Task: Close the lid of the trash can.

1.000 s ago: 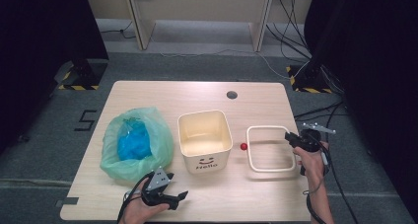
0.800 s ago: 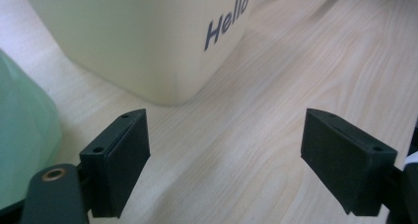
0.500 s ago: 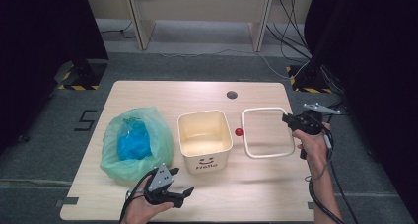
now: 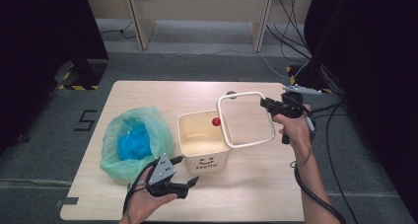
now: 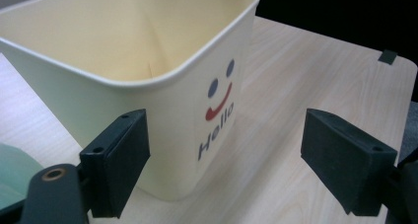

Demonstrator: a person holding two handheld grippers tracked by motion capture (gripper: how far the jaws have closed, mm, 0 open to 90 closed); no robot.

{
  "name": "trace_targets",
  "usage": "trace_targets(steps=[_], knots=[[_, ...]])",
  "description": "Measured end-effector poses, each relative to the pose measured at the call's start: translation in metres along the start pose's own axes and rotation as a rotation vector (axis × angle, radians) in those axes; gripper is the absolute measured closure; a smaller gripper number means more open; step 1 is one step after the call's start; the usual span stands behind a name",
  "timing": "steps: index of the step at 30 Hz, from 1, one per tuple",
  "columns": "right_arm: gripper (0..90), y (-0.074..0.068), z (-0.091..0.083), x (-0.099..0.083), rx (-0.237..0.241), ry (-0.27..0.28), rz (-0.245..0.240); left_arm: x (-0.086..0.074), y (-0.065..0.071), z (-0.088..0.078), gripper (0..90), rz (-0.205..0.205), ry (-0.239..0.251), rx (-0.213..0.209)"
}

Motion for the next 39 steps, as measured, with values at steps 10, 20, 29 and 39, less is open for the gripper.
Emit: trace_targets(steps=[10,20,29,39], knots=[[79.1,-0.054,0.048,0.005,0.110,-0.058,-0.030,0.011,-0.007,-0.003,17.6,-0.015,0.028,0.031],[78.9,-0.081,0.077,-0.004,0.165,-0.101,-0.016,0.016,-0.014,-0.005,17.5,-0.017,0.053,0.084],[78.7,-0.094,0.091,-0.011,0.193,-0.115,-0.004,0.024,-0.015,-0.003,17.4,-0.050,0.073,0.093],[78.2,-0.094,0.092,-0.017,0.182,-0.127,0.009,0.025,-0.023,0.000,17.5,-0.042,0.073,0.155]])
Point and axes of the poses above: each handheld gripper's, and its own axes: z roughly forward along the jaws, x roughly out of its top, y roughly to its right, the point moved 8 cm from there along z, roughly forward along the jaws, and after that the axes turned 15 degrees about x, right-handed, at the moved point
